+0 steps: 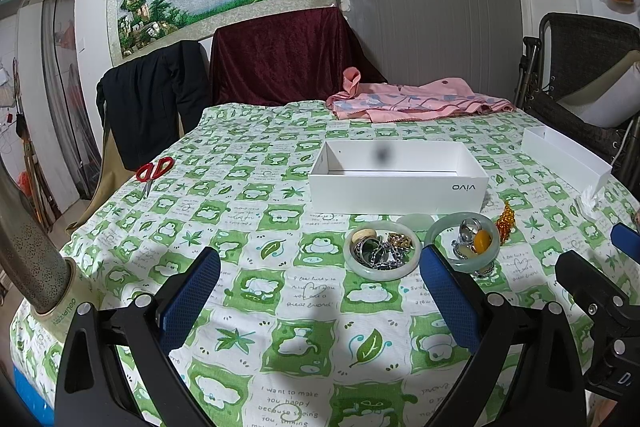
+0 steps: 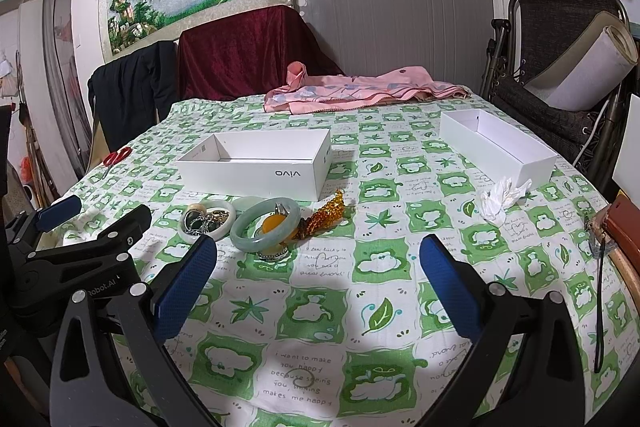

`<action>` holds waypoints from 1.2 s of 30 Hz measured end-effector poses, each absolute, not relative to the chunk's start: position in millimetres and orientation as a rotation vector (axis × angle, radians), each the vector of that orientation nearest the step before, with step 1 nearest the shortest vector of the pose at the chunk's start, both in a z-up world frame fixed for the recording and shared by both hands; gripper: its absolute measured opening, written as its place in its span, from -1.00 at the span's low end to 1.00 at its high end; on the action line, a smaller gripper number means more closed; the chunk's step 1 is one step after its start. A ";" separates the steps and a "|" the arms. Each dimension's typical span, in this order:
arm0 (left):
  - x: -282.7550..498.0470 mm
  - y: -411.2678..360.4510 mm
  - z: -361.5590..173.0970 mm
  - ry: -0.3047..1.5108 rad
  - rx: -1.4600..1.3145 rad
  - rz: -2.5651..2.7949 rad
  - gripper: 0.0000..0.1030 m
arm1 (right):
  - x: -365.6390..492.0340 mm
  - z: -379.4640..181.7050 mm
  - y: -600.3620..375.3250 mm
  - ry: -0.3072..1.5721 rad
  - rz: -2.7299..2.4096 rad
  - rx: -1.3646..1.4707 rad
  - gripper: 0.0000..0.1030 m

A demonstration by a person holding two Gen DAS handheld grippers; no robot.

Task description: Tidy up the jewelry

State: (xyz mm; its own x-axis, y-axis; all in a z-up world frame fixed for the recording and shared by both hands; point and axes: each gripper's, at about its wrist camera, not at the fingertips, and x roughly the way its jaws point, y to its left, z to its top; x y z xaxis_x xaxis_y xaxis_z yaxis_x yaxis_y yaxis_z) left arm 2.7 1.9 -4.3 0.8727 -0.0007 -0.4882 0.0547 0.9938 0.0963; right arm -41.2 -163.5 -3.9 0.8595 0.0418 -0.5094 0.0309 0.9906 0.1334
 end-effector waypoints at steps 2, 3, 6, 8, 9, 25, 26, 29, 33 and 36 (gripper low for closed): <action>2.6 2.2 -4.5 0.510 0.109 -0.029 0.90 | -41.0 -4.0 -163.6 0.537 0.006 0.139 0.87; 2.8 1.8 -4.3 0.510 0.109 -0.029 0.90 | -41.2 -4.0 -163.6 0.537 0.006 0.139 0.87; 2.7 1.9 -5.4 0.511 0.109 -0.029 0.90 | -41.0 -4.1 -163.7 0.537 0.006 0.139 0.87; 2.4 2.1 -5.7 0.511 0.109 -0.029 0.90 | -40.5 -4.4 -164.1 0.538 0.006 0.139 0.87; 2.7 1.9 -5.5 0.511 0.109 -0.029 0.90 | -41.0 -4.2 -163.7 0.537 0.006 0.139 0.87; 8.0 3.0 -11.2 0.556 0.097 -0.068 0.90 | -40.4 -5.1 -163.8 0.540 0.008 0.150 0.87; 8.6 4.4 -11.4 0.564 0.091 -0.074 0.90 | -40.2 -5.1 -163.9 0.542 0.008 0.155 0.87; 11.9 8.1 -10.9 0.585 0.071 -0.087 0.90 | -37.9 -5.8 -168.8 0.551 0.011 0.189 0.87; 22.8 13.6 -13.1 0.646 0.046 -0.120 0.90 | -33.4 -6.9 -181.1 0.581 0.015 0.250 0.87; 32.6 16.4 -16.2 0.698 0.025 -0.156 0.90 | -28.2 -10.2 -192.5 0.608 0.015 0.310 0.87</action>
State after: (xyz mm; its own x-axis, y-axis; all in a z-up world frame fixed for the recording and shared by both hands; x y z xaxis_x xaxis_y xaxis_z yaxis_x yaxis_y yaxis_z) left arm 32.6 16.4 -16.2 0.7547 -0.1347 -0.6421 0.1514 0.9880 -0.0293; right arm -28.2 -192.5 -10.2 0.8219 0.1049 -0.5599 0.0766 0.9536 0.2911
